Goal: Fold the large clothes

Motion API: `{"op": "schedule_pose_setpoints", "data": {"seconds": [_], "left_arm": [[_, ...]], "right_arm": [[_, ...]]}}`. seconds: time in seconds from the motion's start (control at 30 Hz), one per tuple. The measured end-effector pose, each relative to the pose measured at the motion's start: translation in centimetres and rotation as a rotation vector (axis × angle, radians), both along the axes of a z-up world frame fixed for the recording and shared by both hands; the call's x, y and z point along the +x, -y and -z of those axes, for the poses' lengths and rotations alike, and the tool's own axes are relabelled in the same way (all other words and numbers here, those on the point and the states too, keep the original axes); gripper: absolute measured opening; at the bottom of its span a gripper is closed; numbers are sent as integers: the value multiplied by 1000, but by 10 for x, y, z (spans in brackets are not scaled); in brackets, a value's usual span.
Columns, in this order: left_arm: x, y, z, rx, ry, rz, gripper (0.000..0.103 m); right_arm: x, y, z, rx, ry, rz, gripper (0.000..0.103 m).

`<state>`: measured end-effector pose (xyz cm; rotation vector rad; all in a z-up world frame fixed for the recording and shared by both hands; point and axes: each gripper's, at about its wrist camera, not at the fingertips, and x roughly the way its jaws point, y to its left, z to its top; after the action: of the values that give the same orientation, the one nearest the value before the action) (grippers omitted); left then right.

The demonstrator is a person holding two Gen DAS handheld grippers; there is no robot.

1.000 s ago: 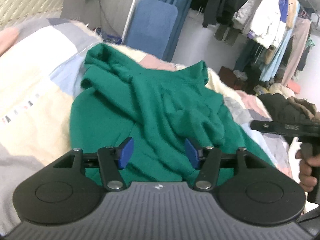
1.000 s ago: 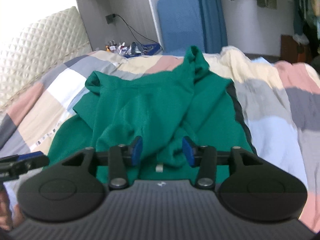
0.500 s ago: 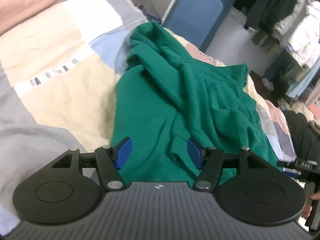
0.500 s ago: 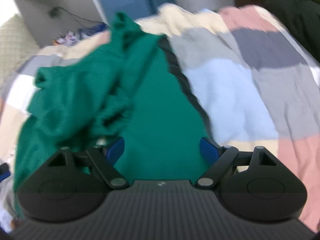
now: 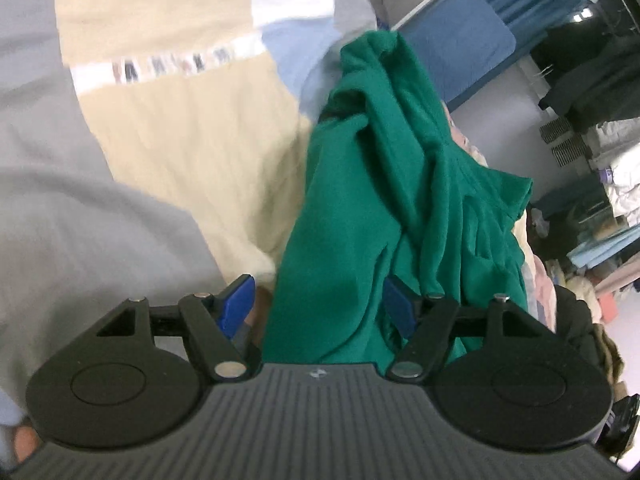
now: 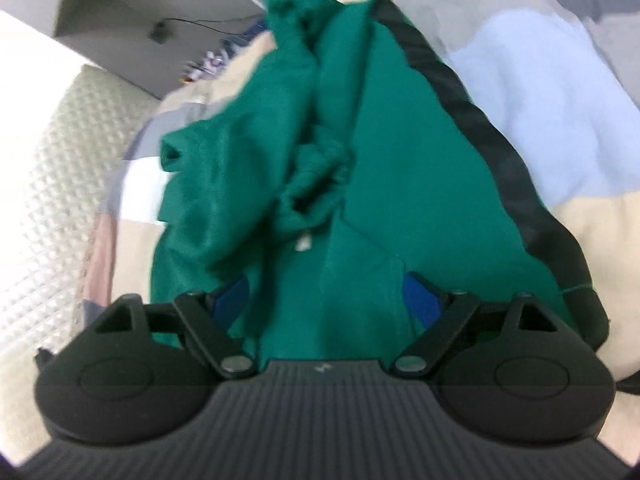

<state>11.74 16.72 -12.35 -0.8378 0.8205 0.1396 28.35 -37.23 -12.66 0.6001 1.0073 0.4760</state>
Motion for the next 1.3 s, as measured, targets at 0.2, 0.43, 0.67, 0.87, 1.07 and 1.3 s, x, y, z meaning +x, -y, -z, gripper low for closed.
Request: {"op": "schedule_pose_setpoints", "data": {"seconds": [0.2,0.43,0.67,0.87,1.07,1.3], "left_arm": [[4,14,16,-105,-10,64,77],[4,21,27,-47,-91,56,77],[8,27,34,-127,-68,101,77],[5,29,23,-256,49,169,77],[3,41,15,-282,96,227,77],[13,52,42,-205,-93,190,77]], "right_arm": [[-1,8,-9,129,32,13,85],[-5,23,-16,-147,81,162,85],[13,57,16,-323,-31,210,86],[6,68,26,-34,-68,142,86],[-4,56,5,151,40,36,87],[2,45,18,-116,-62,35,86]]}}
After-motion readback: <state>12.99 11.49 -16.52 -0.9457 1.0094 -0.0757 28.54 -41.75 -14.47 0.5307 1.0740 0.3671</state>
